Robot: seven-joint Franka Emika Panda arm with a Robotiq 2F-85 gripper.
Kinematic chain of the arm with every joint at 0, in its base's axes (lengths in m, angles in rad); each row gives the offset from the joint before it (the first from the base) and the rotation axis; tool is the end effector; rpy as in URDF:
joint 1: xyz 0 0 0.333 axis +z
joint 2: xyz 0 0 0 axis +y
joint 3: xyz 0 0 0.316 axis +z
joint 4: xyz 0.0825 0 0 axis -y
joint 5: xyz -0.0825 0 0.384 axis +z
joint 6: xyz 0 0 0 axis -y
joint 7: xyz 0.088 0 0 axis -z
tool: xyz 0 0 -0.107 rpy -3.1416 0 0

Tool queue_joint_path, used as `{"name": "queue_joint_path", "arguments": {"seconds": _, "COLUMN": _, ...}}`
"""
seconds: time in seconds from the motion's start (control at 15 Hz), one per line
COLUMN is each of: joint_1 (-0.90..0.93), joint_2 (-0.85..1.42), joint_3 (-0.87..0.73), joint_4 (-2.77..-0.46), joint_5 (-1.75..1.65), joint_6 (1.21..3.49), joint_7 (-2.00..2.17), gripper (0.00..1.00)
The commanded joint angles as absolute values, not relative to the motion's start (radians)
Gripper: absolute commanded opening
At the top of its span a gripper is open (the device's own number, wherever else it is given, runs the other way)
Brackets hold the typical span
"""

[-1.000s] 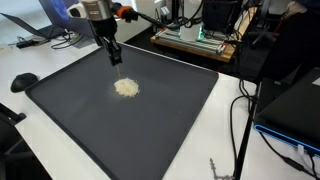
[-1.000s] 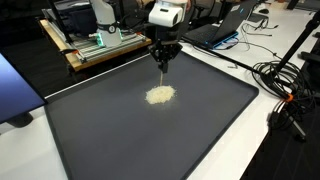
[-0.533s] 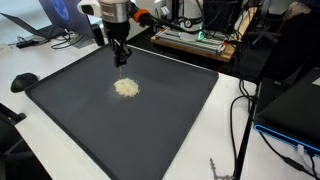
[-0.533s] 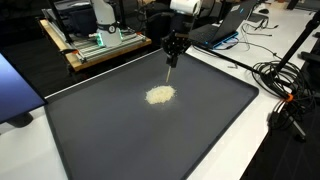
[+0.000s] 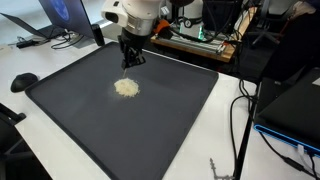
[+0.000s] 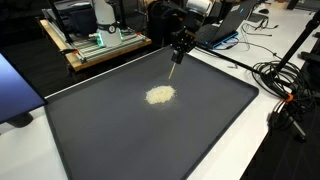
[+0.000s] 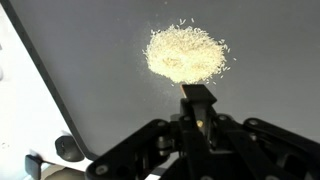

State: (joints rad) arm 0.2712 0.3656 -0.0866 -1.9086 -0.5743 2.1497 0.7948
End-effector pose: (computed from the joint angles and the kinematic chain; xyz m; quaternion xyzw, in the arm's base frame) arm 0.6079 0.0932 0.3026 0.9605 -0.1232 0.0600 0.2423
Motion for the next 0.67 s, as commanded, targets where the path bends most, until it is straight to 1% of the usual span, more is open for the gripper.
{"name": "queue_joint_path", "arguments": {"seconds": 0.0, "joint_1": 0.279, "joint_2": 0.389, "joint_3": -0.060, "joint_4": -1.883, "joint_5": -0.647, "joint_6": 2.149, "joint_7": 0.835, "gripper": 0.03}}
{"name": "queue_joint_path", "arguments": {"seconds": 0.07, "joint_1": 0.267, "joint_2": 0.383, "joint_3": -0.053, "joint_4": -1.892, "joint_5": -0.621, "joint_6": 2.132, "joint_7": 0.828, "gripper": 0.12}}
{"name": "queue_joint_path", "arguments": {"seconds": 0.33, "joint_1": 0.269, "joint_2": 0.388, "joint_3": -0.045, "joint_4": -1.888, "joint_5": -0.625, "joint_6": 2.137, "joint_7": 0.828, "gripper": 0.12}}
{"name": "queue_joint_path", "arguments": {"seconds": 0.4, "joint_1": 0.269, "joint_2": 0.388, "joint_3": -0.045, "joint_4": -1.887, "joint_5": -0.625, "joint_6": 2.137, "joint_7": 0.828, "gripper": 0.03}}
{"name": "queue_joint_path", "arguments": {"seconds": 0.6, "joint_1": 0.304, "joint_2": 0.435, "joint_3": -0.043, "joint_4": -1.826, "joint_5": -0.654, "joint_6": 2.024, "joint_7": 0.853, "gripper": 0.03}}
